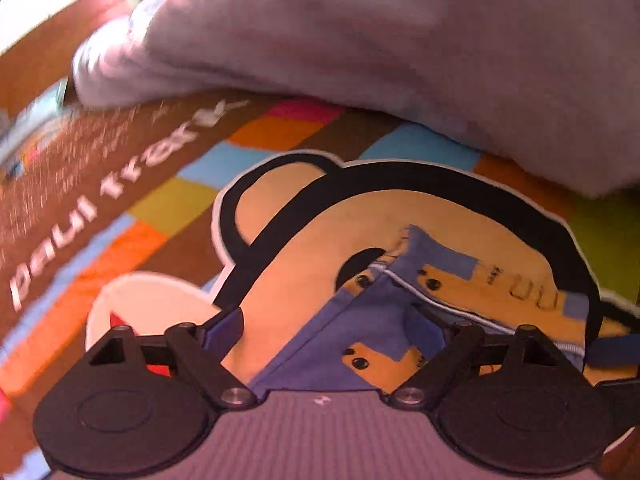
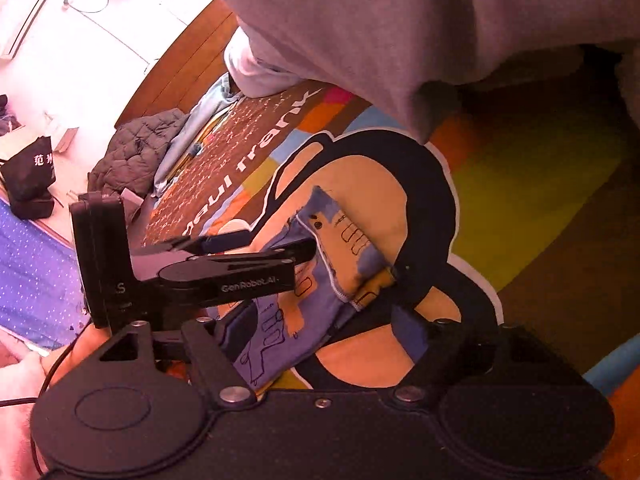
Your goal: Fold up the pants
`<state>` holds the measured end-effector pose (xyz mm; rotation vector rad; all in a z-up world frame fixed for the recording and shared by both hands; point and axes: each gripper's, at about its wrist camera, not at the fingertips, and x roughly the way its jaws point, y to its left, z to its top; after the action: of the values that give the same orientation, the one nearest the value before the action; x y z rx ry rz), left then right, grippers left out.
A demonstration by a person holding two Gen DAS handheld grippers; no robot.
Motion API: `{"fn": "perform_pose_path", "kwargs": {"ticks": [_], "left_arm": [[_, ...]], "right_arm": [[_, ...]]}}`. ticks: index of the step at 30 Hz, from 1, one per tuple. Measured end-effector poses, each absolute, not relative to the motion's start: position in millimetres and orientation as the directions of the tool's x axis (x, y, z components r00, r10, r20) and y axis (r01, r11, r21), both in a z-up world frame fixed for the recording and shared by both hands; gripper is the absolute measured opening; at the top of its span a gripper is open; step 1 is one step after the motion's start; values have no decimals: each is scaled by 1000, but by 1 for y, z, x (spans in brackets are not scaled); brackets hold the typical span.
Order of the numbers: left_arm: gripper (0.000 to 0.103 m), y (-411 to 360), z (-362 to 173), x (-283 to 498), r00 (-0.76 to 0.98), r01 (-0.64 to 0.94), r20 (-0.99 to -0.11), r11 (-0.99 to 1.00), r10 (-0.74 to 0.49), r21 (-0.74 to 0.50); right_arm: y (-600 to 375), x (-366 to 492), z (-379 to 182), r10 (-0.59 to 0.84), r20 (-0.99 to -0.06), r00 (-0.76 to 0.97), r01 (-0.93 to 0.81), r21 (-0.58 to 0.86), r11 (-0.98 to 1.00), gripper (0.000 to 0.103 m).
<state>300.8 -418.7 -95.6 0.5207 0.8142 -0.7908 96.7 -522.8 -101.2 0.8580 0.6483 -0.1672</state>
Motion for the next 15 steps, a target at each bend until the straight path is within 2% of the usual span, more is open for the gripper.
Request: {"fn": "perform_pose_path", "kwargs": {"ticks": [6,9,11,13,15], "left_arm": [[90,-394,-74,326,411,646,-824,762,-389,-37],[89,-385,-61,328,416,568,-835,820,-361,-72],[85,-382,-50,327,401,567,-842,820,-361,-82],[84,-382,-42,327,376,574,-845,811,-380,-109],[83,-385,-32,325,335,580,-849,800,-408,-156]], "right_arm": [[-533,90,-111,69,-582,810,463,708,533,65],[-537,90,-117,39,-565,824,490,746,451,62],[-536,90,-119,0,-568,823,516,747,418,51],[-534,91,-121,-36,-580,813,543,735,407,22],[-529,94,-120,-69,-590,805,558,710,430,17]]}}
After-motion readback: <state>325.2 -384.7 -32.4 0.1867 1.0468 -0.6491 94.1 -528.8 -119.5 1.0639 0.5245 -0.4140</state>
